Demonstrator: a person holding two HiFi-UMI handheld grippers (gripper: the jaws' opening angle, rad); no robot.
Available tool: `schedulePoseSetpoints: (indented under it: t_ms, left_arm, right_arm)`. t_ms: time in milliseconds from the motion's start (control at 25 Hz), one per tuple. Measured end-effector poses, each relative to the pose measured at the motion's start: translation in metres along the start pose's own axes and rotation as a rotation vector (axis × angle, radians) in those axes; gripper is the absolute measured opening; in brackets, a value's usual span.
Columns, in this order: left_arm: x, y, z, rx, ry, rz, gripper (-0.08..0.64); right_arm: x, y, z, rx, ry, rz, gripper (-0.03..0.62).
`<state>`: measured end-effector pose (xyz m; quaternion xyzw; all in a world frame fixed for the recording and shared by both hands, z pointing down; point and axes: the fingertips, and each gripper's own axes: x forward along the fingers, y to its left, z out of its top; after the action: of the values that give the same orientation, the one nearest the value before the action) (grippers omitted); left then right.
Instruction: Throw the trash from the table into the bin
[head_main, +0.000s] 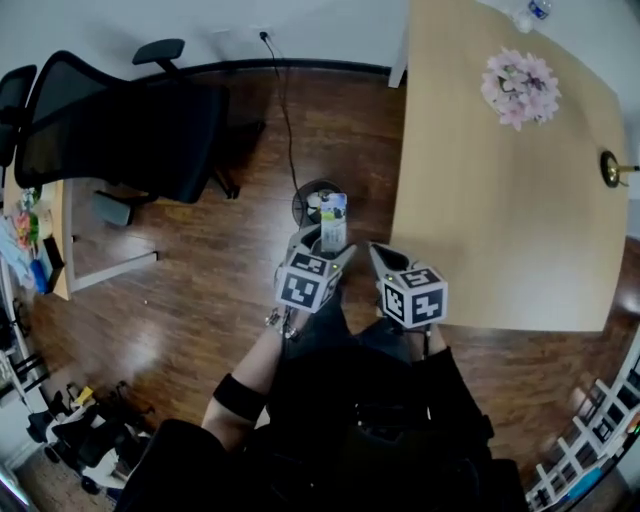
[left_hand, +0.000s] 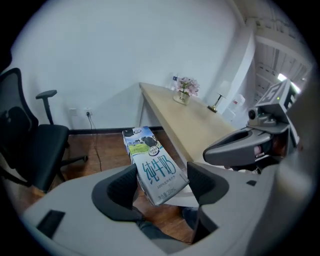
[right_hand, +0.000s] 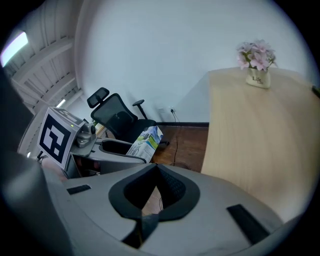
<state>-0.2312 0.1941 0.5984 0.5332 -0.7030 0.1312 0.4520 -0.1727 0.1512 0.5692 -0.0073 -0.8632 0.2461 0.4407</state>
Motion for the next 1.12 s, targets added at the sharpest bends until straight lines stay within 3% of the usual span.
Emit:
schedulePoseSetpoints:
  t_ms: [200, 400, 600, 800, 1120]
  left_arm:
    - [0.0, 0.047, -0.036, -0.077, 0.024, 0.026, 0.328]
    - [0.034, 0.09, -0.088, -0.129, 0.099, 0.031, 0.328]
    - [0.1, 0.125, -0.137, -0.095, 0.178, 0.023, 0.328]
    - [0.175, 0.147, -0.185, -0.051, 0.261, -0.018, 0.33]
    - [0.27, 0.187, -0.249, 0.008, 0.45, -0.047, 0.33]
  right_arm:
    - [0.038, 0.027, 0.001, -0.038, 0.051, 0.017, 0.009]
    - [0.07, 0.042, -0.004, -0.048, 0.102, 0.02, 0.009]
    - [0.109, 0.034, -0.02, -0.02, 0.138, 0.008, 0.009]
    - [0.147, 0.009, -0.038, 0.067, 0.141, -0.028, 0.008]
    - [0.183, 0.009, -0.064, 0.118, 0.186, -0.011, 0.009]
